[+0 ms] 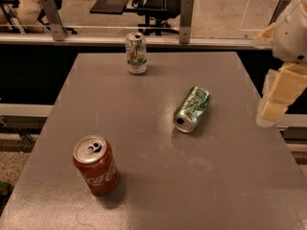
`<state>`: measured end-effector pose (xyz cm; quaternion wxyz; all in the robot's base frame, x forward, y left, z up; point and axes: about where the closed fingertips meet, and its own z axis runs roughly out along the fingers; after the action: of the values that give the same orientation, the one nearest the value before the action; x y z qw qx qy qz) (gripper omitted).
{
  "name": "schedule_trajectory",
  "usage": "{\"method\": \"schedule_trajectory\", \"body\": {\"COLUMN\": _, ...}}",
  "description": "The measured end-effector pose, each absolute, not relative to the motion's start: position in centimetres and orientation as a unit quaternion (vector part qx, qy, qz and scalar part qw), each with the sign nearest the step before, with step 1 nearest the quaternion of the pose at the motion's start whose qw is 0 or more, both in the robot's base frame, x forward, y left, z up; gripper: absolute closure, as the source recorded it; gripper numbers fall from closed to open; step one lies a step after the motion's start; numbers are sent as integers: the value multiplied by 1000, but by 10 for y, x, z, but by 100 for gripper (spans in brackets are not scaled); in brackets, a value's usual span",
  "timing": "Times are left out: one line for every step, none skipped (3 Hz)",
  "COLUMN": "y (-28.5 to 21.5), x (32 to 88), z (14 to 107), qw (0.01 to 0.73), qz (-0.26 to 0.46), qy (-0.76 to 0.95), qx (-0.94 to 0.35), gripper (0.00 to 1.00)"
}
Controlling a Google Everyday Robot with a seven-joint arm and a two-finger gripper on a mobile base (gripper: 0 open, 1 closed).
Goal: Place green can upright
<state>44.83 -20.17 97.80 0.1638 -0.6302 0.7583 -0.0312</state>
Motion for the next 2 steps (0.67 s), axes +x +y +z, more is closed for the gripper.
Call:
{"method": "schedule_trajectory", "body": {"y": -182, "x": 465, "z": 978, "qw": 175, "qz": -30, "qy": 722, "qx": -669, "gripper": 0}}
{"method": "schedule_trajectory", "body": {"y": -164, "x": 479, "z": 965, "qw": 173, "qz": -21, "qy": 668, "qx": -724, "gripper": 0}}
